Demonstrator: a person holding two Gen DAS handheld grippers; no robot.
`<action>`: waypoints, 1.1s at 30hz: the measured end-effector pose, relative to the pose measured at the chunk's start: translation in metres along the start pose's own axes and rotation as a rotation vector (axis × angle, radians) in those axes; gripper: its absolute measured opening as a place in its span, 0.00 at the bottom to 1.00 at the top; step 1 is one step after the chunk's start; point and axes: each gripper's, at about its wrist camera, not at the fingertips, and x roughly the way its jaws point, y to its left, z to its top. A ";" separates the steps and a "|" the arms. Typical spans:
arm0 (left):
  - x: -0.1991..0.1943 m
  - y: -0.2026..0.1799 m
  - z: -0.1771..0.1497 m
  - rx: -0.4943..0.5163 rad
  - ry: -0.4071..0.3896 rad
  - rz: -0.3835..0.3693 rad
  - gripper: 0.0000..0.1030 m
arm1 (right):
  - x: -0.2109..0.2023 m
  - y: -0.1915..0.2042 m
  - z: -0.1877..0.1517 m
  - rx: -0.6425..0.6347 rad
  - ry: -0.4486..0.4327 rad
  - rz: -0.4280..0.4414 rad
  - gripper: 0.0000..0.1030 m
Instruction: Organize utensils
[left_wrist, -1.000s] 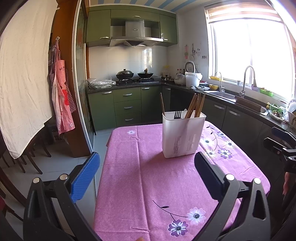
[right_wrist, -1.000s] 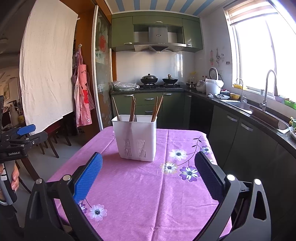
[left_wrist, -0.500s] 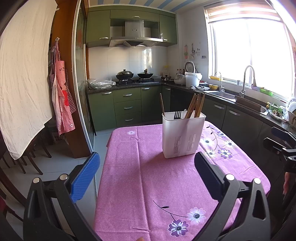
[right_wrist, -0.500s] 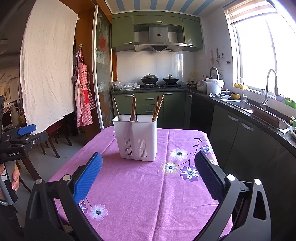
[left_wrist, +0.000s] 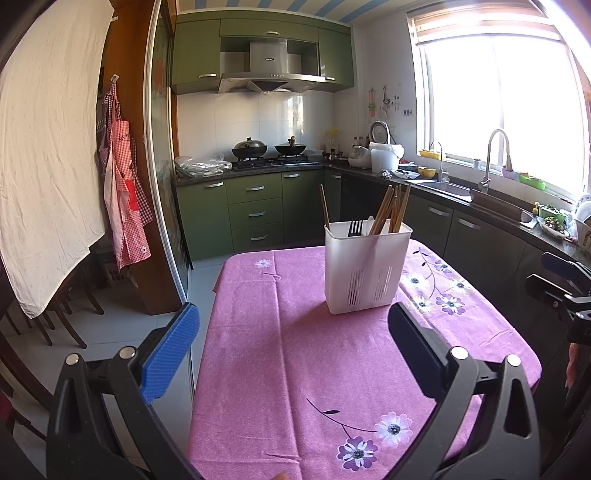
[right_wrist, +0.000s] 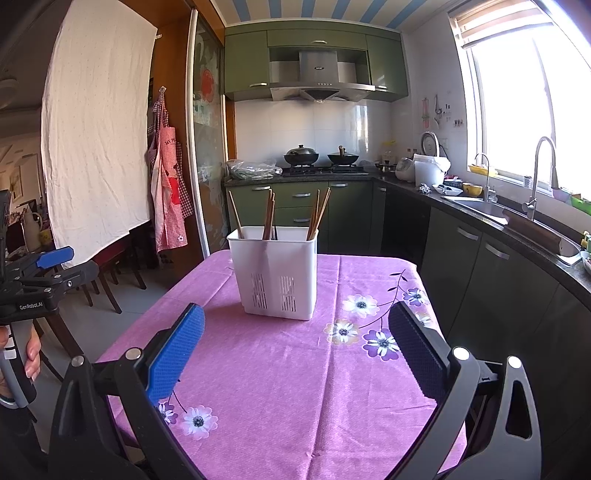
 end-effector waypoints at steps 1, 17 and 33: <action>0.000 0.000 0.000 0.000 0.000 0.000 0.94 | 0.000 0.000 0.000 0.000 0.000 0.000 0.95; 0.001 0.005 -0.002 0.005 0.005 0.002 0.94 | 0.002 -0.001 -0.001 -0.001 0.003 0.006 0.95; 0.000 0.010 0.002 0.014 0.011 0.007 0.94 | 0.002 -0.002 -0.003 -0.002 0.008 0.009 0.96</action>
